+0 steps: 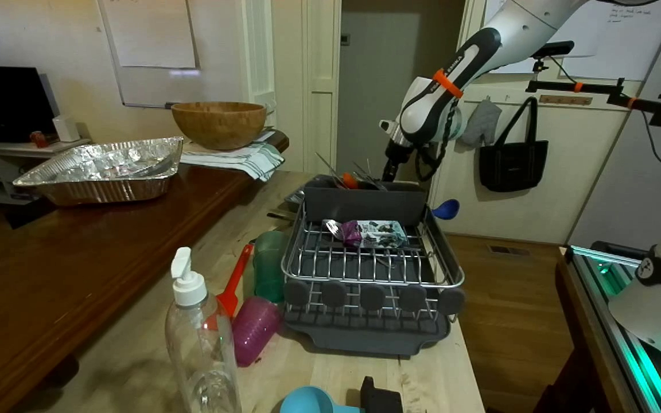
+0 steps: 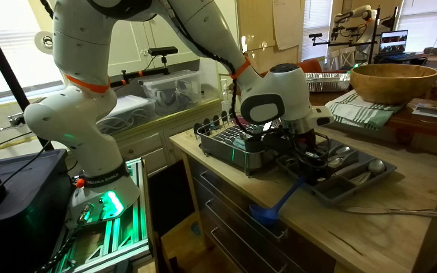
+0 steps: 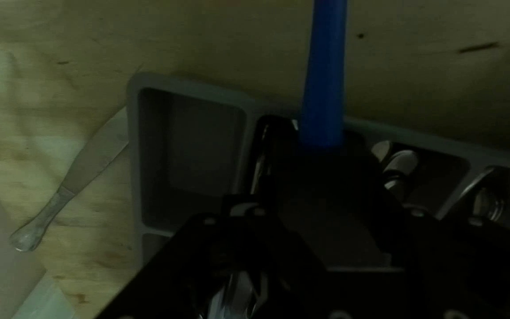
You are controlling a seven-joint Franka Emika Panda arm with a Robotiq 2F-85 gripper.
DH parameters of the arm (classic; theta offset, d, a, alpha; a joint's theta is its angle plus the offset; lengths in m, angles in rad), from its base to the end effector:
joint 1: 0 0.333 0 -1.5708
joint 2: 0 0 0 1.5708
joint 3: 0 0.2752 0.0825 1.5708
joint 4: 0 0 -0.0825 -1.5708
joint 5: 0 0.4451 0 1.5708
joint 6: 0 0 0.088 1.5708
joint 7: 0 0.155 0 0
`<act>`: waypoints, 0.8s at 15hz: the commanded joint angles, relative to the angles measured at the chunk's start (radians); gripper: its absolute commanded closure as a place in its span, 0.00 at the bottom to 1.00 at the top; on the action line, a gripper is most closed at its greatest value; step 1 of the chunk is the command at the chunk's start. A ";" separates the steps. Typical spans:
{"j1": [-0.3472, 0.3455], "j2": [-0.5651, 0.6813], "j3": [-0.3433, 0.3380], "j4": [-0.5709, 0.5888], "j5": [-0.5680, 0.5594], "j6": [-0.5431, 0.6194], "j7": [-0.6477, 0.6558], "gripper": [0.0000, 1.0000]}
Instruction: Move the blue spoon to the left dish rack, then remove some utensils from the left dish rack
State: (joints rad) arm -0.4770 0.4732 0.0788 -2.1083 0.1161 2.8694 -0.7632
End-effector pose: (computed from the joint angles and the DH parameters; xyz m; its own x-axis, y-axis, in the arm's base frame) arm 0.5835 -0.2471 0.0841 0.9308 0.2487 0.2678 0.2234 -0.9671 0.1215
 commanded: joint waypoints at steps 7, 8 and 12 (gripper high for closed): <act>0.070 -0.252 -0.070 -0.029 -0.037 -0.398 -0.085 0.74; 0.089 -0.285 -0.086 -0.037 -0.051 -0.434 -0.090 0.74; 0.161 -0.411 -0.137 -0.075 -0.110 -0.505 -0.087 0.74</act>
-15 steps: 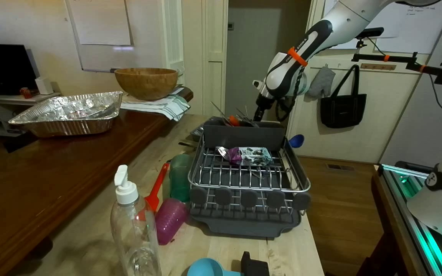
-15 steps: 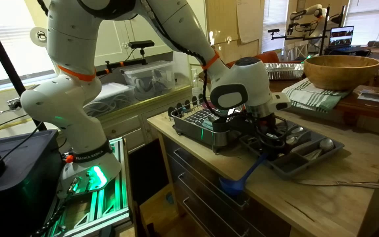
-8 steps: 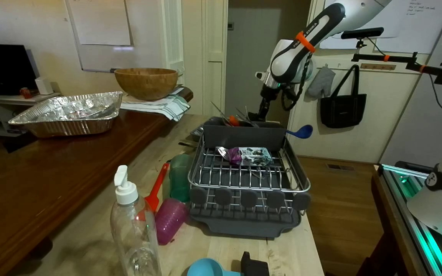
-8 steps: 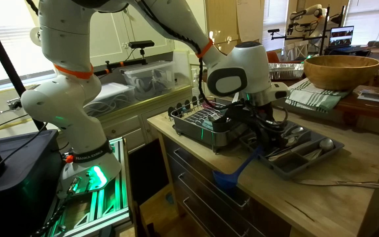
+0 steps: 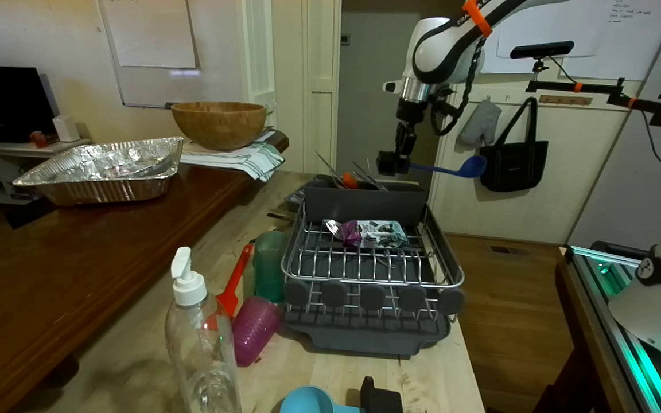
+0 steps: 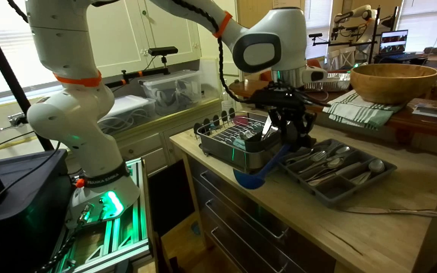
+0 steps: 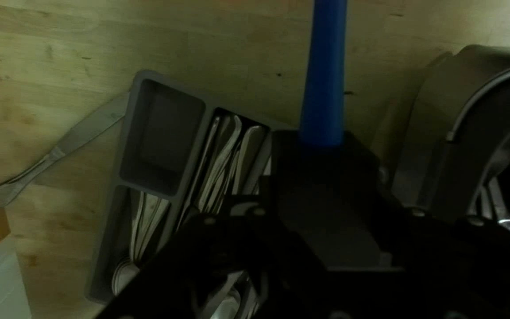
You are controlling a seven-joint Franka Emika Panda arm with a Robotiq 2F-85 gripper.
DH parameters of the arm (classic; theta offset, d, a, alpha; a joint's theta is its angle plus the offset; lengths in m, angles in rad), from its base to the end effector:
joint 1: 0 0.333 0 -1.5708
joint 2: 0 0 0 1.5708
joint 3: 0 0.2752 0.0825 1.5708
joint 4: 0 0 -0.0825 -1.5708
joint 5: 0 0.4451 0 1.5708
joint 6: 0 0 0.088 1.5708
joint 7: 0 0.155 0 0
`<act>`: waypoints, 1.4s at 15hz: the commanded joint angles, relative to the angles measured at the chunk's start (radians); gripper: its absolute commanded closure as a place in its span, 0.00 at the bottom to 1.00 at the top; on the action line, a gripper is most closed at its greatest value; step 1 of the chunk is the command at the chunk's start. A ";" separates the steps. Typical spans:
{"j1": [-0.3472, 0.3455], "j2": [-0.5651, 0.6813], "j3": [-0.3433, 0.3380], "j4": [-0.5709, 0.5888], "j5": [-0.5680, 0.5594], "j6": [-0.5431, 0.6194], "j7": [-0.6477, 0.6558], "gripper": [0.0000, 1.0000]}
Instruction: Move the blue spoon to the left dish rack, then remove some utensils from the left dish rack
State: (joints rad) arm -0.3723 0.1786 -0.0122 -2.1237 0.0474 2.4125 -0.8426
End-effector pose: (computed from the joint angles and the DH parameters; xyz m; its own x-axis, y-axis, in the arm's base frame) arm 0.5762 -0.2314 0.2089 0.9056 0.4128 0.0975 0.4087 -0.9107 0.0597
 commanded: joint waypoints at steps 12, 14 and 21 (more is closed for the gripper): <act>0.252 -0.439 -0.092 -0.258 -0.094 -0.136 -0.006 0.49; 0.265 -0.482 -0.092 -0.295 -0.101 -0.140 -0.004 0.74; 0.357 -0.573 -0.028 -0.507 -0.098 -0.104 0.167 0.74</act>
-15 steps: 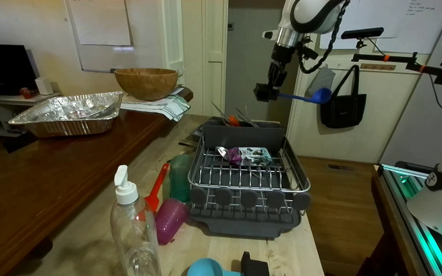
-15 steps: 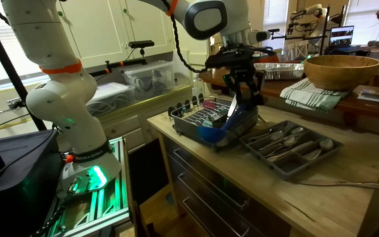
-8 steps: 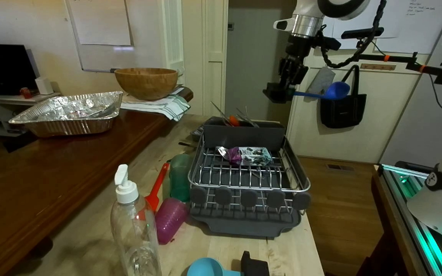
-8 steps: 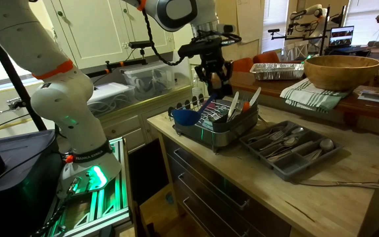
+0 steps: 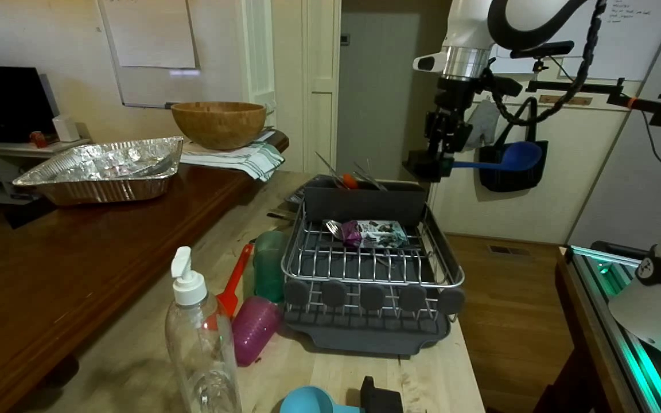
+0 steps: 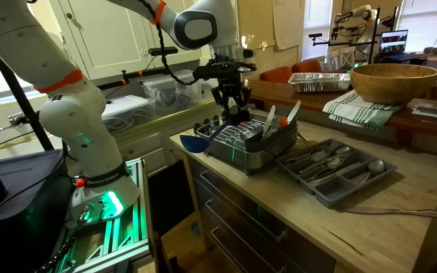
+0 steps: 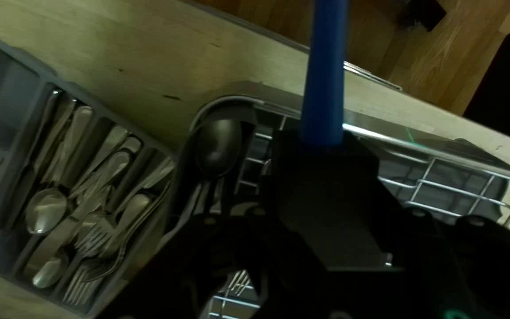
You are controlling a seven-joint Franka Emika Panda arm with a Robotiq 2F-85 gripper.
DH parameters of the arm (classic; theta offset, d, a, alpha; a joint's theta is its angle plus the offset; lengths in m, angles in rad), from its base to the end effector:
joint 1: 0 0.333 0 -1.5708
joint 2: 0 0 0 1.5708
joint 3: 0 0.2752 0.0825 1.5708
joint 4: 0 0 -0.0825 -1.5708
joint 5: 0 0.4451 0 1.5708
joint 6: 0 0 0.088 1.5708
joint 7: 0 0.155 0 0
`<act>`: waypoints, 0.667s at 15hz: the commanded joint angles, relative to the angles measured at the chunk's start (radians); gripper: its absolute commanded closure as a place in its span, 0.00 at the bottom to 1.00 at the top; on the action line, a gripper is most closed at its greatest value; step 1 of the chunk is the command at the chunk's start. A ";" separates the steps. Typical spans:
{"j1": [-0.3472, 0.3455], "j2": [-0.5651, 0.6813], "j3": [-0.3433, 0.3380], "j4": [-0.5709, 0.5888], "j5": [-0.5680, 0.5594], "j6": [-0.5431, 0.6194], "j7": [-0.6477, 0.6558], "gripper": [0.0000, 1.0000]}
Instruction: Move the blue spoon to the left dish rack, then remove some utensils from the left dish rack
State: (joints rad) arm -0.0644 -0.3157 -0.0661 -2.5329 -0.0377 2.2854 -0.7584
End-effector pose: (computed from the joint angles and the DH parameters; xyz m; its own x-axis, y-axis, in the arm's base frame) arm 0.4922 -0.0639 0.2690 0.7921 0.6089 0.0425 0.6068 -0.7931 0.0535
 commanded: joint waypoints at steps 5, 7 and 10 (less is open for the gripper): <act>0.166 -0.161 0.097 -0.171 -0.003 0.016 0.194 0.74; 0.227 -0.151 0.122 -0.154 0.029 0.027 0.241 0.74; 0.318 -0.080 0.137 -0.068 0.152 -0.011 0.331 0.74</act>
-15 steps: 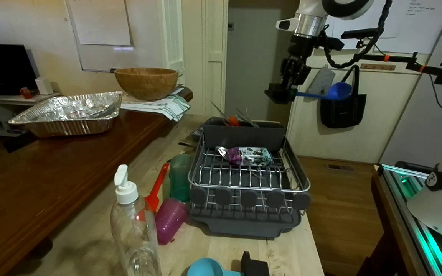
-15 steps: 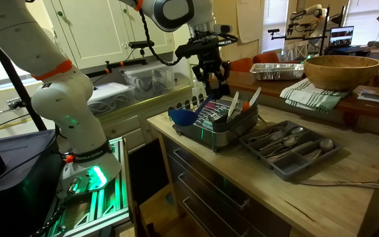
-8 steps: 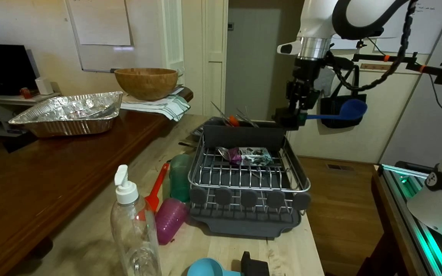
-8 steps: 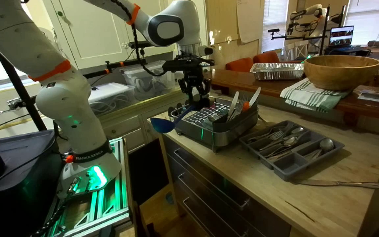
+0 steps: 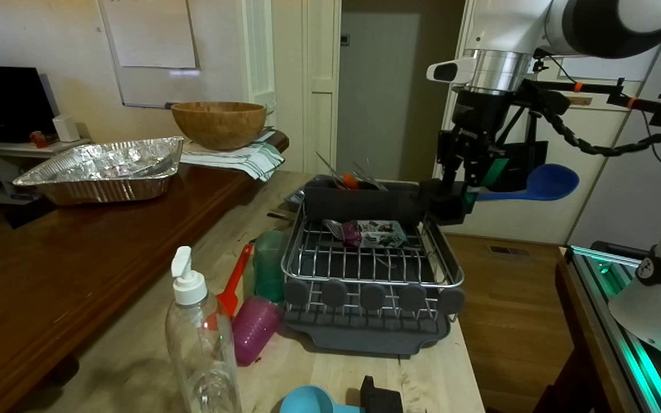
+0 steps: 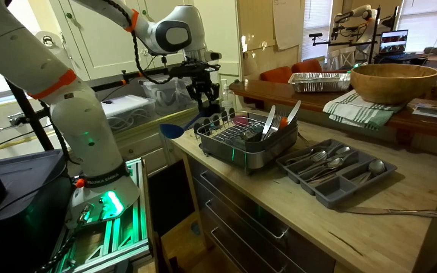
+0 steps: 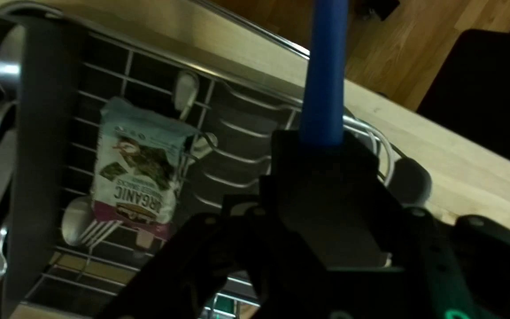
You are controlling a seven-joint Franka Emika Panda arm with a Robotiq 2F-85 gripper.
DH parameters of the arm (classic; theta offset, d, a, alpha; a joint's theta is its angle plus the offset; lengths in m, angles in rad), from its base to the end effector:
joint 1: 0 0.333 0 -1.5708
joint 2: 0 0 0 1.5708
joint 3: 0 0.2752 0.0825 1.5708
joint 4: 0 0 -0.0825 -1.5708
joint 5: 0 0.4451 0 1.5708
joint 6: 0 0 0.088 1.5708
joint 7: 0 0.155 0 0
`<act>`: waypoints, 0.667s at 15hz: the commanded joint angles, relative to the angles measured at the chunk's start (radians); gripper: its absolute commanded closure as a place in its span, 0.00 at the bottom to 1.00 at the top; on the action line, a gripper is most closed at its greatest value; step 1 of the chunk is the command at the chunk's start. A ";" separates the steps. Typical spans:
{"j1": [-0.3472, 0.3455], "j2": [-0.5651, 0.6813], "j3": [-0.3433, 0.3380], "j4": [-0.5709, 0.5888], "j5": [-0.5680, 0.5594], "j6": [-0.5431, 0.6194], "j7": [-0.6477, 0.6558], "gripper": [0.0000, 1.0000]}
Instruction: Move the blue spoon to the left dish rack, then remove some utensils from the left dish rack
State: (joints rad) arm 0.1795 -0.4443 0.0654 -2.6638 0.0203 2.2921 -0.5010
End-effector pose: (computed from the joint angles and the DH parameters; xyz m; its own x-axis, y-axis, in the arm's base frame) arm 0.4468 0.1079 0.2652 0.7446 0.6650 0.0574 0.6635 -0.7468 0.0450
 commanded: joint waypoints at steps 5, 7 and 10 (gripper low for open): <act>0.098 0.054 0.011 0.065 0.108 -0.007 0.065 0.49; 0.090 0.063 -0.001 0.054 0.140 0.017 0.091 0.74; 0.071 0.142 0.024 0.088 0.183 0.068 0.253 0.74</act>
State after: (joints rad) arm 0.2645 -0.3649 0.0693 -2.5965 0.1618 2.2993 -0.3647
